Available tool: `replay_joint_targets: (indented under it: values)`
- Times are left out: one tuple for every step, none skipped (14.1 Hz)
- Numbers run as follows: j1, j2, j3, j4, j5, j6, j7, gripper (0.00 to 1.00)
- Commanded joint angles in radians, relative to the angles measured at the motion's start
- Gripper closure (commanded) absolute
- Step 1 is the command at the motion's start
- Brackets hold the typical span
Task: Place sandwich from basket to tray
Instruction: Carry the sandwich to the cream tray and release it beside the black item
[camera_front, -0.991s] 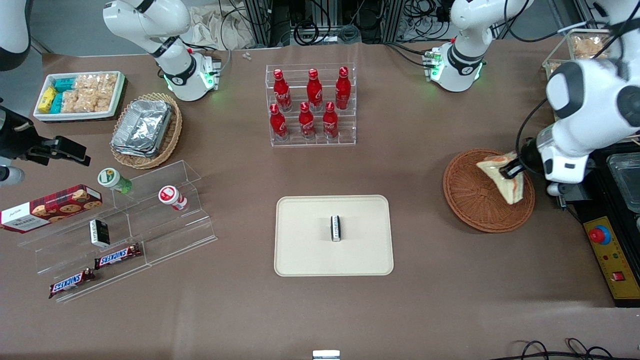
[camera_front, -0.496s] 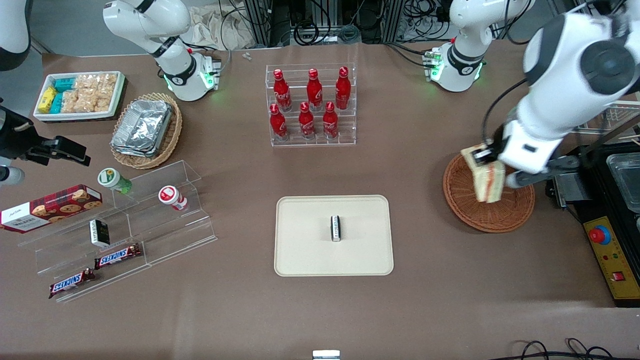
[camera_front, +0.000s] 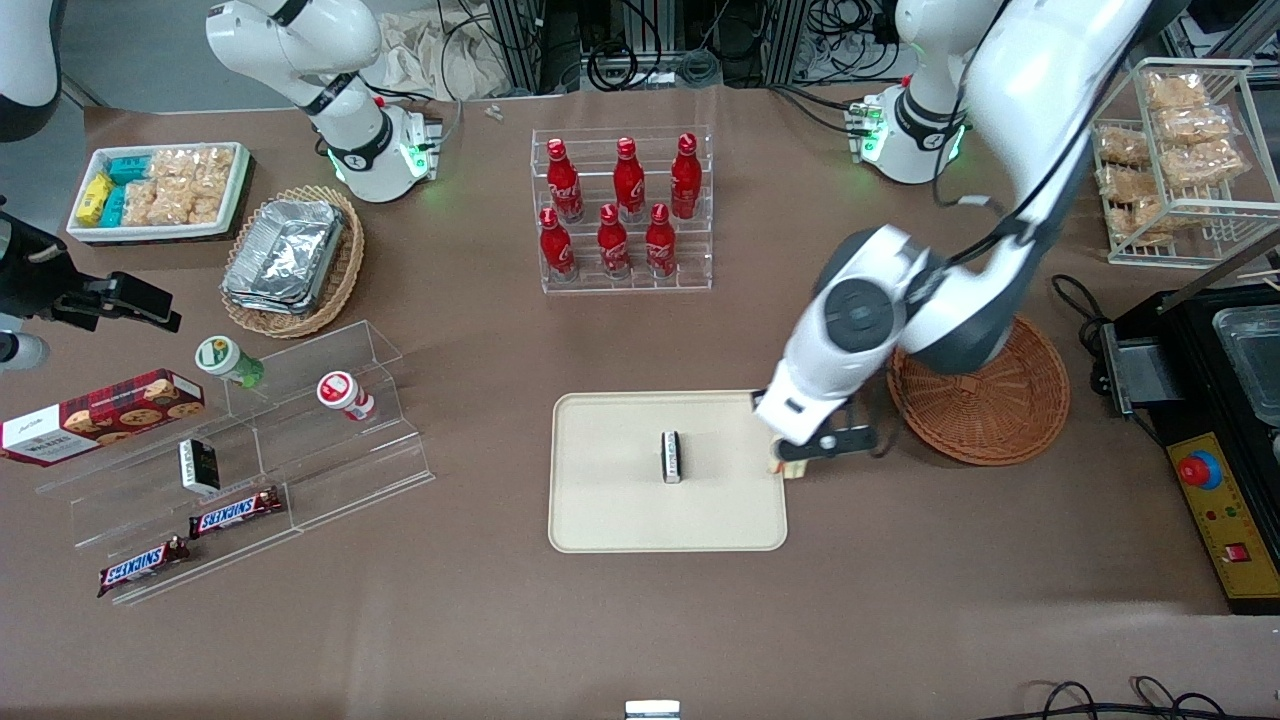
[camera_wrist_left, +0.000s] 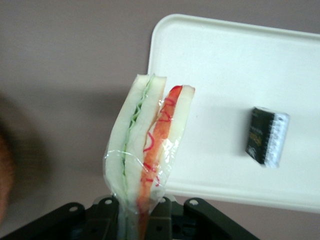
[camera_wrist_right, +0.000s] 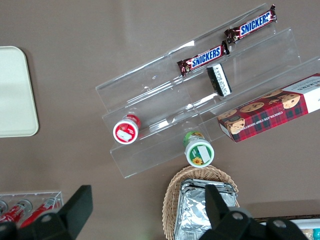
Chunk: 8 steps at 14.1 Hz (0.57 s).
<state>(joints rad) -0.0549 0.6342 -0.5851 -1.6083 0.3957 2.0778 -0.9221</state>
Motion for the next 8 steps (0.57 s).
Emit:
replay_joint_targets:
  values:
    - [-0.026, 0.169, 0.001, 0.174, 0.092, -0.018, -0.099, 1.0]
    - [-0.026, 0.194, 0.004, 0.183, 0.097, 0.005, -0.092, 1.0]
    - [-0.023, 0.212, 0.008, 0.183, 0.106, 0.051, -0.083, 1.0]
    - [-0.023, 0.223, 0.01, 0.18, 0.112, 0.082, -0.081, 1.0]
    - [-0.026, 0.228, 0.014, 0.18, 0.111, 0.085, -0.084, 1.0]
    - [-0.026, 0.229, 0.014, 0.18, 0.108, 0.087, -0.084, 1.0]
    - [-0.026, 0.229, 0.014, 0.18, 0.107, 0.087, -0.081, 1.0]
    - [-0.026, 0.229, 0.014, 0.18, 0.111, 0.087, -0.078, 0.93]
